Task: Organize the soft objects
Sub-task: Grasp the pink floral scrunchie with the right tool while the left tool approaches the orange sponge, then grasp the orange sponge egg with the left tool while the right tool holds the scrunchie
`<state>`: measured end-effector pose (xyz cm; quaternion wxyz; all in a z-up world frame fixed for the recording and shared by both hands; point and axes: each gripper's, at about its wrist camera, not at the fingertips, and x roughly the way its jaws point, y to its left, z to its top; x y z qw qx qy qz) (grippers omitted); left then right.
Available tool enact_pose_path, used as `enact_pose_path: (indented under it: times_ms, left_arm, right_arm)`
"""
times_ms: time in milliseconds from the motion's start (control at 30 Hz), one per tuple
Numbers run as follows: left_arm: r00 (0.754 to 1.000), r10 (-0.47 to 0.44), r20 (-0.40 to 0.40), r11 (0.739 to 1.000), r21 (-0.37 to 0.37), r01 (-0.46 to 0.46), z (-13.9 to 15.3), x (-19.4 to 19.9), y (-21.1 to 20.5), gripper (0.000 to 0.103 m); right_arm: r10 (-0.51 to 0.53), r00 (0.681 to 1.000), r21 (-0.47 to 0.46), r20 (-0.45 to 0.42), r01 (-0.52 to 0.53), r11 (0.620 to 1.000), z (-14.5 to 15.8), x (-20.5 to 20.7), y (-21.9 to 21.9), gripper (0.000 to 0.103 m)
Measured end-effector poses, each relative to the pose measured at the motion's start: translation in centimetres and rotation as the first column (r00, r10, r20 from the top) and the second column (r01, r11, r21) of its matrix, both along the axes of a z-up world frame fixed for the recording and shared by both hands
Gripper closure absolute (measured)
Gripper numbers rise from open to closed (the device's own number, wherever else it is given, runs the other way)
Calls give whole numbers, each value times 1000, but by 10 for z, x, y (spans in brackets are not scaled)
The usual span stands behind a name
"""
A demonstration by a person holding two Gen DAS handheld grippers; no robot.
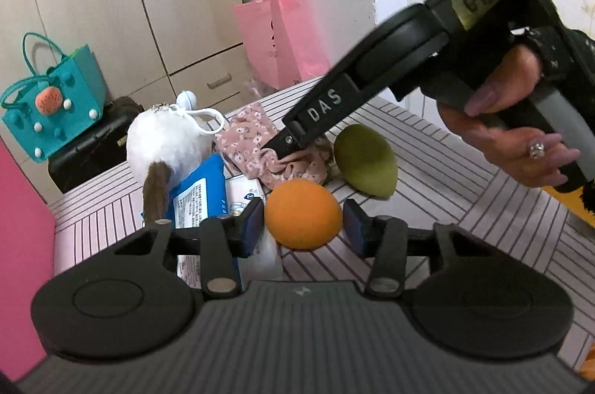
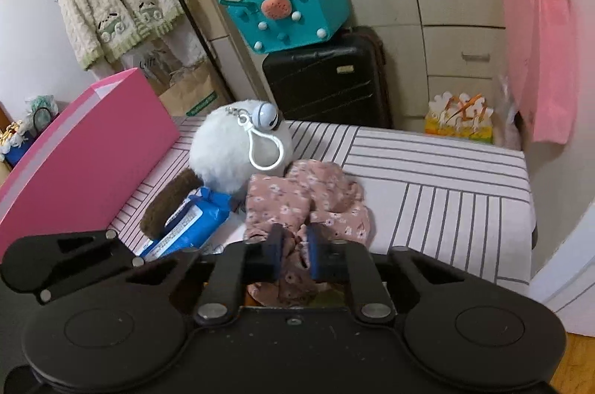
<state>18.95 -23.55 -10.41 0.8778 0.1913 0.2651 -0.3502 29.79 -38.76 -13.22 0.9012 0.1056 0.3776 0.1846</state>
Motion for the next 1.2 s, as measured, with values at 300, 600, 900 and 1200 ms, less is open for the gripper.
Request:
enact_pose_path:
  times_ms: [300, 600, 900, 1200]
  left_arm:
    - [1000, 4, -15, 999, -49, -4, 8, -9, 9, 61]
    - [996, 9, -88, 990, -142, -21, 26, -13, 31, 61]
    - [985, -6, -174, 979, -201, -29, 38, -27, 61, 61]
    - [964, -51, -262, 978, -210, -5, 48, -53, 93, 61]
  right_arm:
    - [-36, 997, 54, 74, 32, 998, 15, -12, -2, 91]
    - [-69, 991, 62, 115, 62, 996, 35, -34, 2, 91]
    - [-56, 989, 61, 136, 48, 997, 55, -71, 15, 91]
    - [-39, 998, 45, 53, 37, 998, 62, -110, 35, 91]
